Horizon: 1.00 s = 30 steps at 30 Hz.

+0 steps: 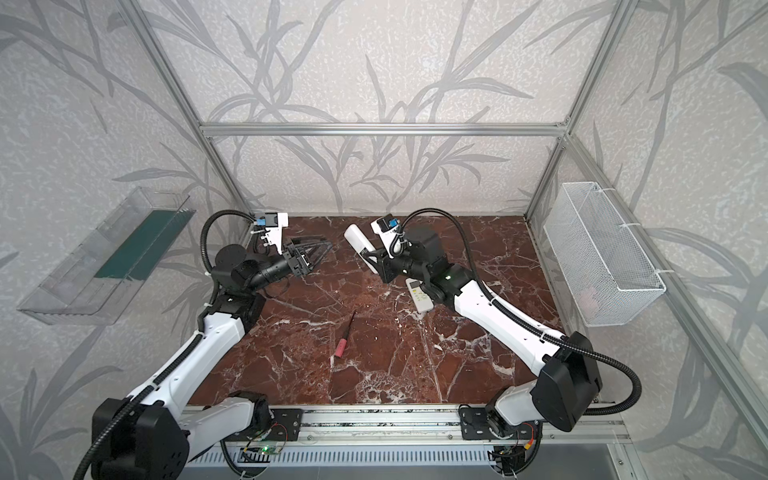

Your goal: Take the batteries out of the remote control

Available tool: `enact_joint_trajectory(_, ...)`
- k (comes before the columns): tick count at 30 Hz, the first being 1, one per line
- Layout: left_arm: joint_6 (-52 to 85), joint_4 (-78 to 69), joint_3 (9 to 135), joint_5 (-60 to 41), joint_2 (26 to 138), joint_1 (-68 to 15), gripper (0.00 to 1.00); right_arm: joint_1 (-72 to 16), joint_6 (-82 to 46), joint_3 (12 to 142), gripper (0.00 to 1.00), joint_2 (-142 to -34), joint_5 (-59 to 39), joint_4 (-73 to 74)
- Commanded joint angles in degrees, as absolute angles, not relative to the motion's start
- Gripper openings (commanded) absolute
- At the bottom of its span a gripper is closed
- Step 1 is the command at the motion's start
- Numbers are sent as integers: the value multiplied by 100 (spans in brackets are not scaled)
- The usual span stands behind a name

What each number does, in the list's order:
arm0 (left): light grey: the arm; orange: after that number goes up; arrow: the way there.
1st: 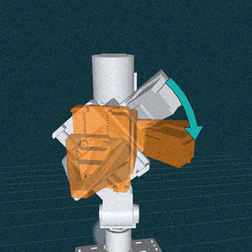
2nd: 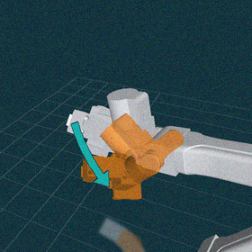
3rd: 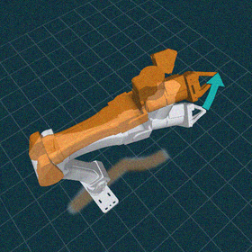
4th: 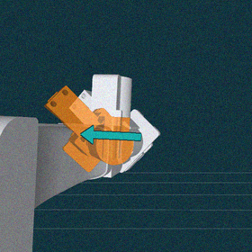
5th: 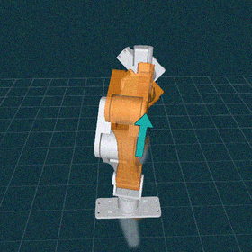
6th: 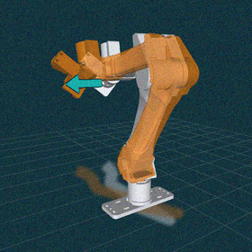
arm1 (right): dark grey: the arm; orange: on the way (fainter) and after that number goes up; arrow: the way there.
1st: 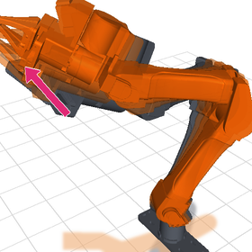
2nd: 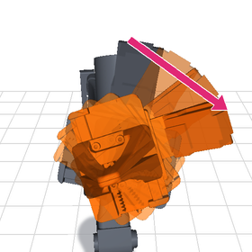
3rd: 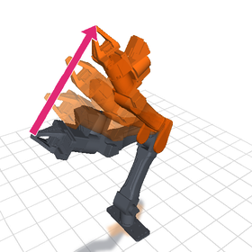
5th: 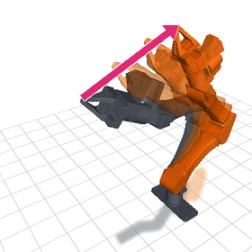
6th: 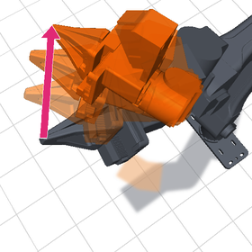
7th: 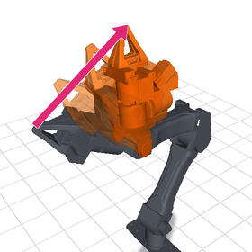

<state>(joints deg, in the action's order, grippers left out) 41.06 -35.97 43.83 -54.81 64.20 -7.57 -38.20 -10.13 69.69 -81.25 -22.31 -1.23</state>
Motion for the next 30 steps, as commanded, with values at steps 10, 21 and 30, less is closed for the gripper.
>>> enact_joint_trajectory(10,4087,-4702,4509,-6582,6762,-1210,90,-3788,-1683,7187,11,-8095,-4316,700)
enact_joint_trajectory(21,4943,-5491,4960,-6794,7189,-1536,56,-3788,-1773,7177,12,-8163,-4569,742)
enact_joint_trajectory(30,5520,-6532,4727,-6420,7408,-1626,0,-3772,-1939,7304,32,-8347,-4269,418)
